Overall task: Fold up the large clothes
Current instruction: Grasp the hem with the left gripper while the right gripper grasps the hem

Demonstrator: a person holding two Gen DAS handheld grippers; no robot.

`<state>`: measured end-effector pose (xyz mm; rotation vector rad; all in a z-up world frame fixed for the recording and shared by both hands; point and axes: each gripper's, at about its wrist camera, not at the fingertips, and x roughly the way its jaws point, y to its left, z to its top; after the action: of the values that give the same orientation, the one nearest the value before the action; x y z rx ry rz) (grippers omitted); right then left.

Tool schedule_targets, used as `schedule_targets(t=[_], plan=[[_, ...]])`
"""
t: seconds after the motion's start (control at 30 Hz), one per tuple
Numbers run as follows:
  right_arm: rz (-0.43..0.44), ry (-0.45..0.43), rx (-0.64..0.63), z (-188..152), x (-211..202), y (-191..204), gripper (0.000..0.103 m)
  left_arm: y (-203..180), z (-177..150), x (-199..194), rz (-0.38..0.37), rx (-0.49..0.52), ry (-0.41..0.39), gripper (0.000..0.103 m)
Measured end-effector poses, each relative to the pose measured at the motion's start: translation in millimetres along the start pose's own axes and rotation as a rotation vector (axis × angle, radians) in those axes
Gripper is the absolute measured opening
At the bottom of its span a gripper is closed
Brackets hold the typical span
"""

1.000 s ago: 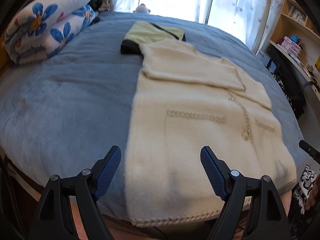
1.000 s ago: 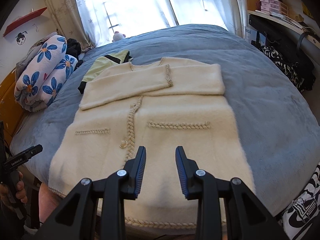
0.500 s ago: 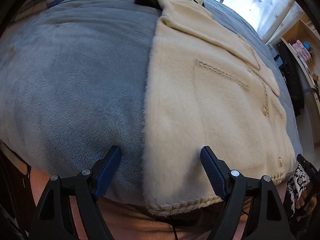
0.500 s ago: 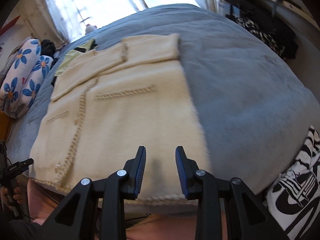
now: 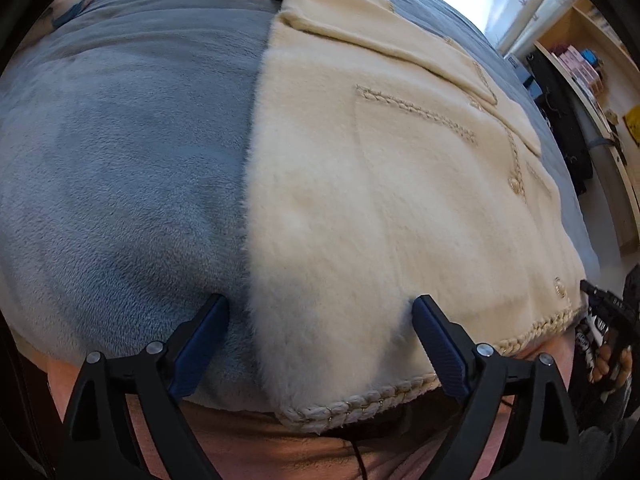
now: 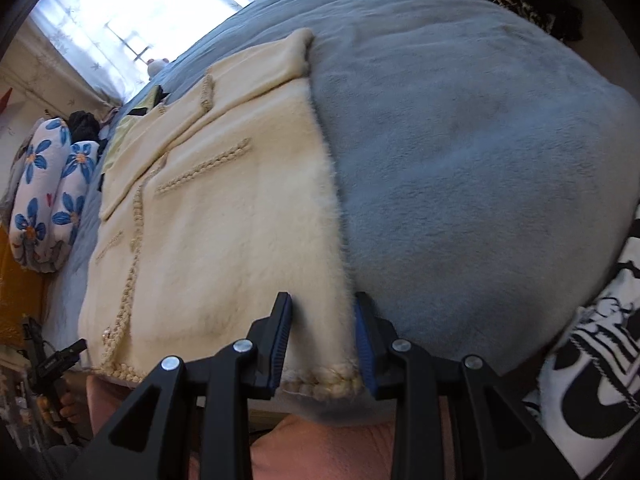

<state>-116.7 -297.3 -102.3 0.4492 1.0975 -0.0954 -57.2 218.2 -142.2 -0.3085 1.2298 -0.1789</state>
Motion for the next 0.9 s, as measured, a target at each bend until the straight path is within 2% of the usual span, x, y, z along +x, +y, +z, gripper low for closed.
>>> schedule_targets(t=[0.1, 0.2, 0.3, 0.5, 0.63, 0.67, 0.73, 0.77, 0.8, 0.87, 0.9], plan=[[0.06, 0.021, -0.035, 0, 4, 6, 0.034, 2, 1, 3, -0.03, -0.001, 0.003, 0.094], [0.16, 0.045, -0.069, -3, 8, 15, 0.03, 9, 1, 4, -0.069, -0.019, 0.001, 0.094], [0.151, 0.057, -0.11, -5, 18, 25, 0.03, 11, 2, 5, -0.088, -0.036, -0.005, 0.094], [0.158, 0.057, -0.119, -4, 27, 32, 0.03, -2, -3, 7, -0.053, 0.016, -0.011, 0.094], [0.169, 0.051, -0.106, -5, 28, 30, 0.029, -4, -1, 9, -0.057, 0.011, -0.015, 0.092], [0.17, 0.049, -0.103, -5, 29, 30, 0.029, -4, -1, 9, -0.053, 0.002, -0.021, 0.087], [0.163, 0.041, -0.108, -6, 27, 30, 0.027, -6, 0, 4, -0.06, -0.003, -0.039, 0.046], [0.154, 0.037, -0.111, -7, 27, 31, 0.026, -9, 2, 0, -0.082, -0.006, -0.04, 0.032], [0.142, 0.032, -0.118, -7, 26, 33, 0.026, -11, 3, -1, -0.095, -0.013, -0.035, 0.013], [0.108, 0.024, -0.14, -7, 24, 39, 0.024, -16, 4, -2, -0.095, -0.026, -0.021, 0.012], [0.084, 0.018, -0.154, -7, 23, 43, 0.023, -21, 5, -2, -0.07, -0.02, -0.015, 0.011]])
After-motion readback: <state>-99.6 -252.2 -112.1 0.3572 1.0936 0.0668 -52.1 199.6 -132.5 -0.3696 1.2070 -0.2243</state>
